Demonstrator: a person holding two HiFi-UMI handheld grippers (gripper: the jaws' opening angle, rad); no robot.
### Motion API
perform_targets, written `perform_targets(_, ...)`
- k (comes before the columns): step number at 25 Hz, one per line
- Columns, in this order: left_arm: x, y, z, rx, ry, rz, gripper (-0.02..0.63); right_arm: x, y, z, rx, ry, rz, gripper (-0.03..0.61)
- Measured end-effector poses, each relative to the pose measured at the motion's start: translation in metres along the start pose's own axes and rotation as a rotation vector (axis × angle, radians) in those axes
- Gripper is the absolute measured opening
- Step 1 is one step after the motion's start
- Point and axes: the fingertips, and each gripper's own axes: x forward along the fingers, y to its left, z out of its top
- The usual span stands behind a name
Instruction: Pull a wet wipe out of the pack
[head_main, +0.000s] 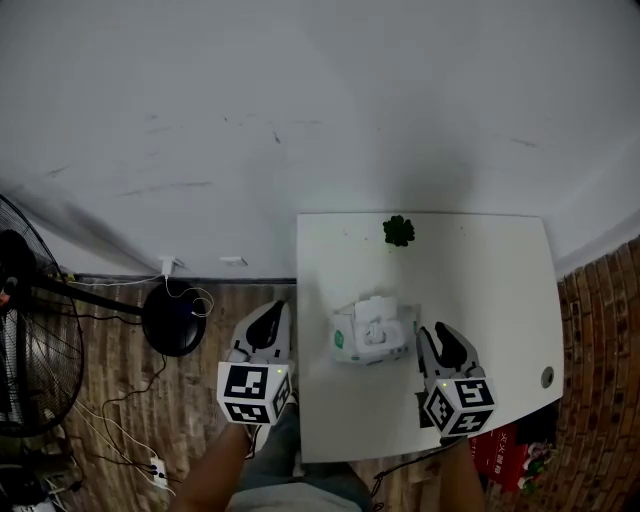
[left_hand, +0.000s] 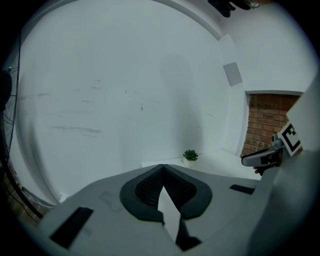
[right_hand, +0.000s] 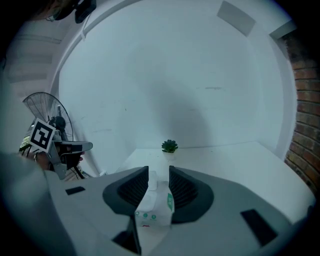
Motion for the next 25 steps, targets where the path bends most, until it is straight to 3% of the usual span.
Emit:
perform_targets(13, -0.007, 0.004, -0.054, -0.062, 0.082, 0.057, 0.003, 0.043, 0.025, -0.019, -0.176, 0.138, 0.23, 0.13)
perform_targets(19, -0.015, 0.012, -0.065, -0.085, 0.097, 0.088, 0.003, 0.052, 0.039, -0.037, -0.285, 0.247, 0.378, 0.13)
perform_targets(25, -0.02, 0.023, -0.07, -0.099, 0.1, 0.12, 0.003, 0.057, 0.045, -0.045, -0.345, 0.308, 0.472, 0.13)
